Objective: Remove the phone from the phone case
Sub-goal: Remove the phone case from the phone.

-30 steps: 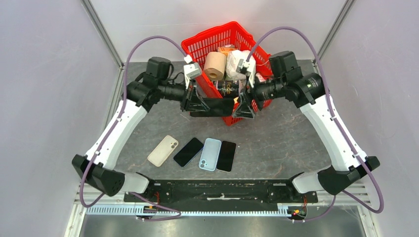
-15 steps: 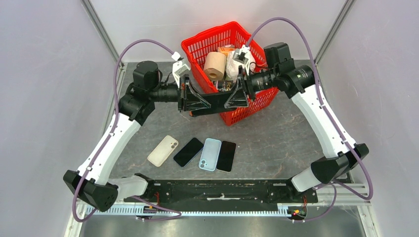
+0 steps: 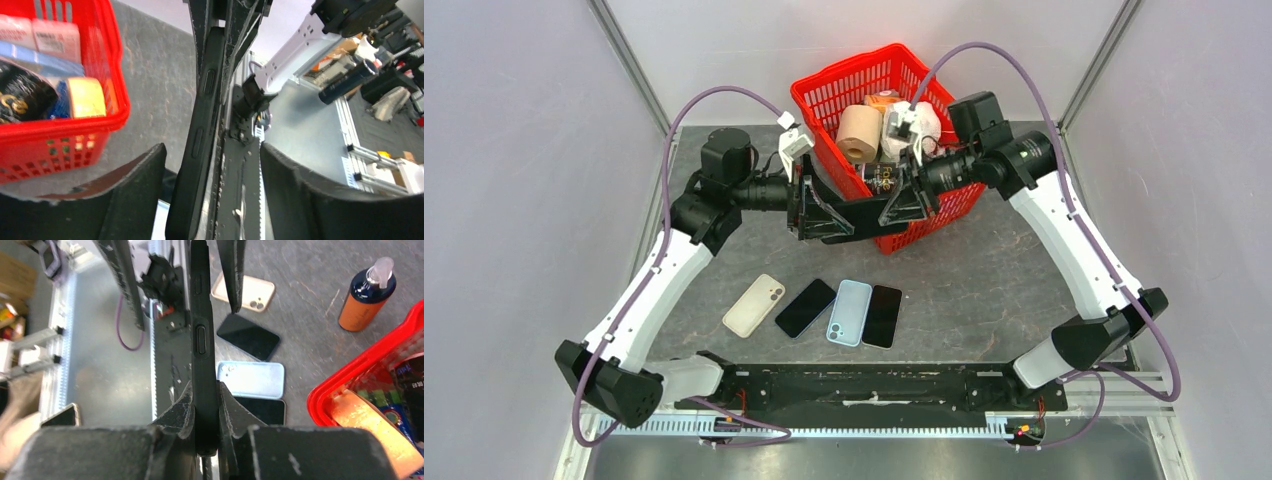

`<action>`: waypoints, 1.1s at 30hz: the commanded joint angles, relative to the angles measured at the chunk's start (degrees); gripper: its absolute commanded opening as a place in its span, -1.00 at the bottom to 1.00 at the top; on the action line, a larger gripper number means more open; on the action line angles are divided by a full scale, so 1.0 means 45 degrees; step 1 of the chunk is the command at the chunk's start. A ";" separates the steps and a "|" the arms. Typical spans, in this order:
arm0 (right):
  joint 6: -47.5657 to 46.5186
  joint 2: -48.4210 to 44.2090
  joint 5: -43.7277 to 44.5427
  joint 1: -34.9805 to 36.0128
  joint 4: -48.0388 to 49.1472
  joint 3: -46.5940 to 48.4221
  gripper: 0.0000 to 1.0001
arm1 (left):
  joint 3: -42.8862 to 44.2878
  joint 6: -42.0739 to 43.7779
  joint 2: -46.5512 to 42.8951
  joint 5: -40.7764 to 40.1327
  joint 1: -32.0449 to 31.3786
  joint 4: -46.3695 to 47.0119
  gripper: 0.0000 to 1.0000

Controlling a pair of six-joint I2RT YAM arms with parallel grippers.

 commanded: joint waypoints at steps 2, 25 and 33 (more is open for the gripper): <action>-0.2250 -0.0128 0.2061 0.1345 -0.1825 0.0804 -1.00 | 0.2245 0.5918 0.0864 -0.0218 -0.0458 -0.6035 0.57; -0.2569 -0.0005 0.2810 0.2019 -0.2031 0.1158 -1.00 | 0.3061 0.9580 0.2772 -0.1287 -0.2289 -1.0249 -0.96; -0.0402 -0.0393 0.2122 0.1146 -0.0426 0.0466 0.11 | 0.1475 0.7929 0.0644 -0.2001 -0.2132 -0.6834 -0.95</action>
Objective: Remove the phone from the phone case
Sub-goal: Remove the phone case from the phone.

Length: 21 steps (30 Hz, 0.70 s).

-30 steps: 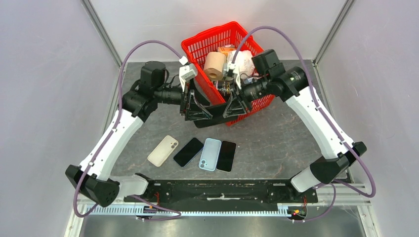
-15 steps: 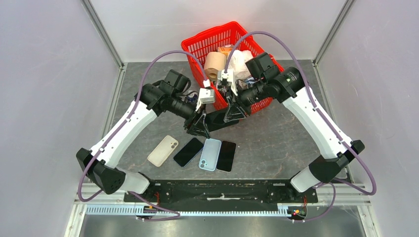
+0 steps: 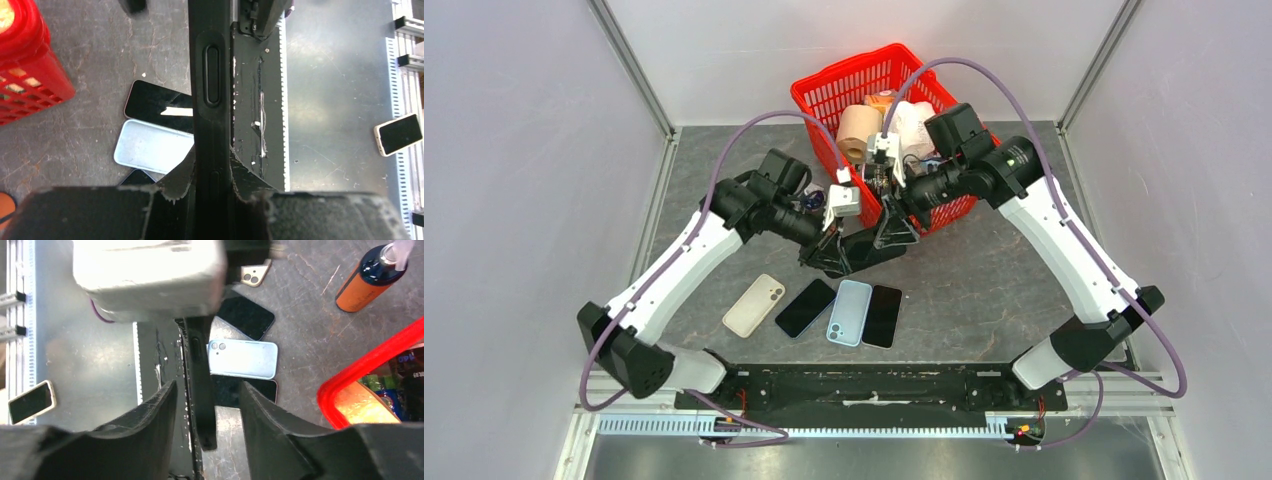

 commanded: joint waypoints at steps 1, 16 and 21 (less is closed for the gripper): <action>0.1906 -0.0565 -0.1411 -0.1120 0.2014 -0.0257 0.23 | -0.0992 -0.1467 -0.2017 -0.0284 0.0054 0.3050 -0.96; 0.4602 -0.0131 -0.4586 -0.2216 0.4293 -0.0720 0.36 | -0.2048 -0.3164 -0.2926 -0.0928 0.0083 0.5100 -0.96; 0.5199 -0.0078 -0.5156 -0.2217 0.5004 -0.1346 -0.09 | -0.2071 -0.3494 -0.2791 -0.0838 0.0083 0.5413 -0.96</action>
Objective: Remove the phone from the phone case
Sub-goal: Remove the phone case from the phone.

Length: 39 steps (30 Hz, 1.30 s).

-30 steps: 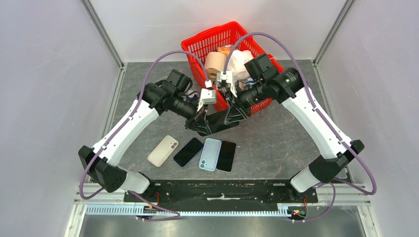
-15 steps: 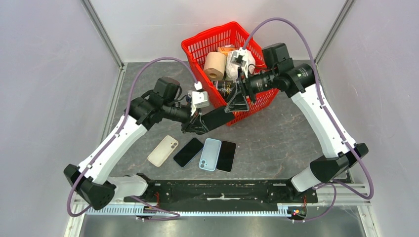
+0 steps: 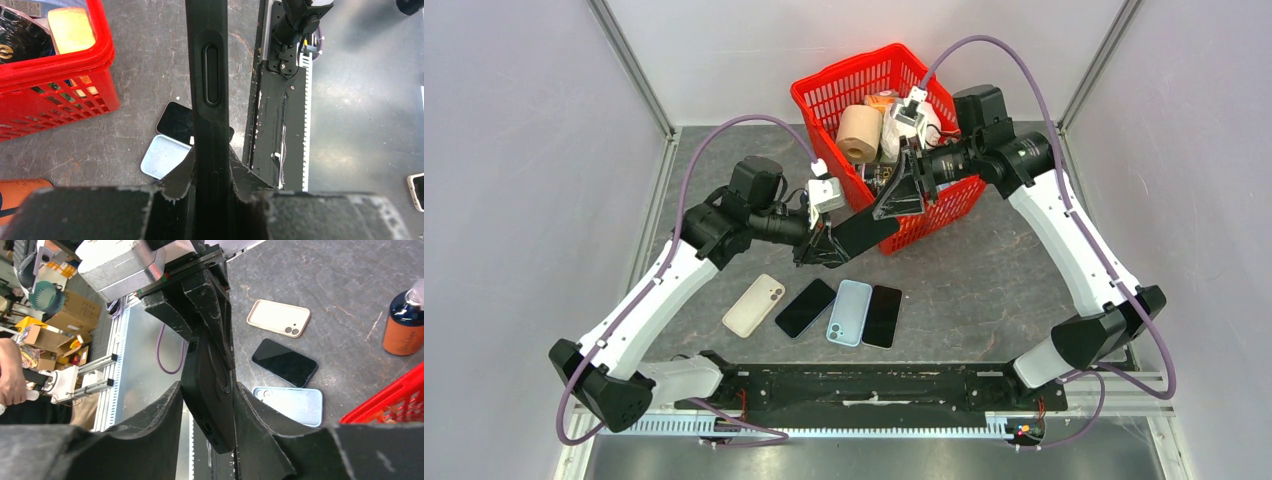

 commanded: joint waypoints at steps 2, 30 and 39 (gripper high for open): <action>0.0833 0.0096 -0.1019 -0.0038 0.1313 -0.0562 -0.35 | 0.0199 -0.0749 -0.0058 0.0477 -0.0024 0.1478 -0.95; 0.8189 0.1657 -0.3035 -0.0025 0.8331 -0.2941 -1.00 | 0.0485 0.1136 0.0416 -0.4557 -0.1739 0.0583 -0.96; 0.8542 0.2144 -0.2814 -0.0035 0.8329 -0.3020 -1.00 | 0.1323 0.1928 0.0817 -0.6227 -0.2643 -0.0056 -0.96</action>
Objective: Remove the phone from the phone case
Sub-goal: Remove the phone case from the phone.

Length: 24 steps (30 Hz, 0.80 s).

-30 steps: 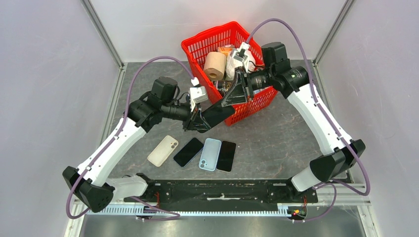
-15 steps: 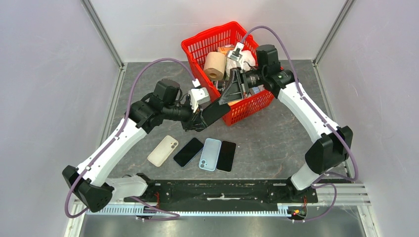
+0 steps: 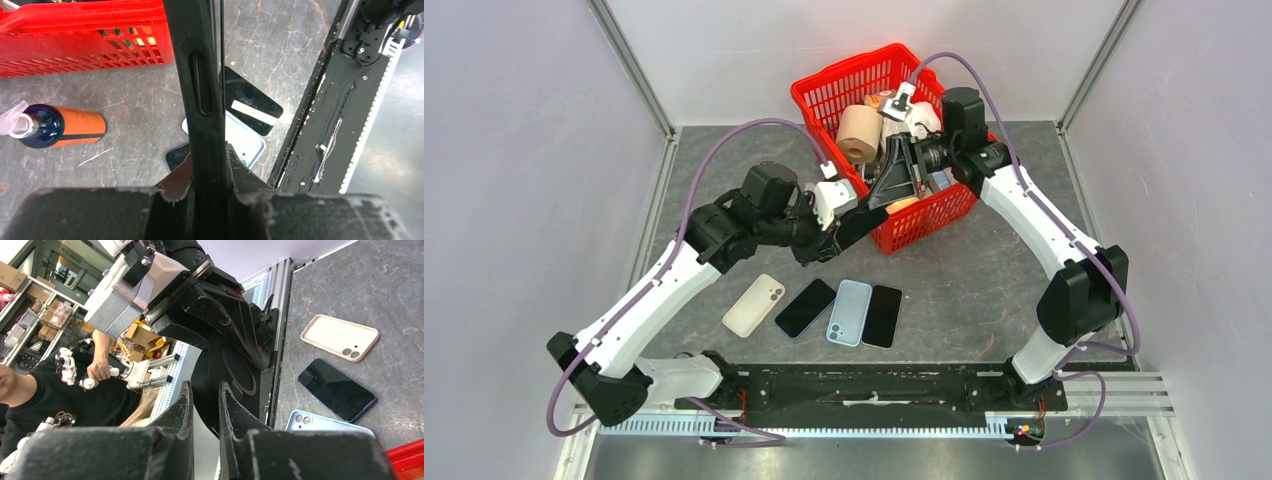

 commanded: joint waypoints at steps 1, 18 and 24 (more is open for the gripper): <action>0.2329 0.0556 0.1852 0.0481 -0.0277 0.0026 -1.00 | 0.0686 0.2655 0.0681 -0.1092 -0.1267 0.1042 -0.95; 0.2468 0.1087 0.1991 0.0478 -0.0301 0.0041 -1.00 | 0.1255 0.2914 0.1278 -0.3013 -0.2448 0.0792 -0.96; 0.2406 0.1181 0.2236 0.0464 -0.0450 -0.0039 -1.00 | 0.1369 0.2963 0.1251 -0.3269 -0.2487 0.0742 -0.96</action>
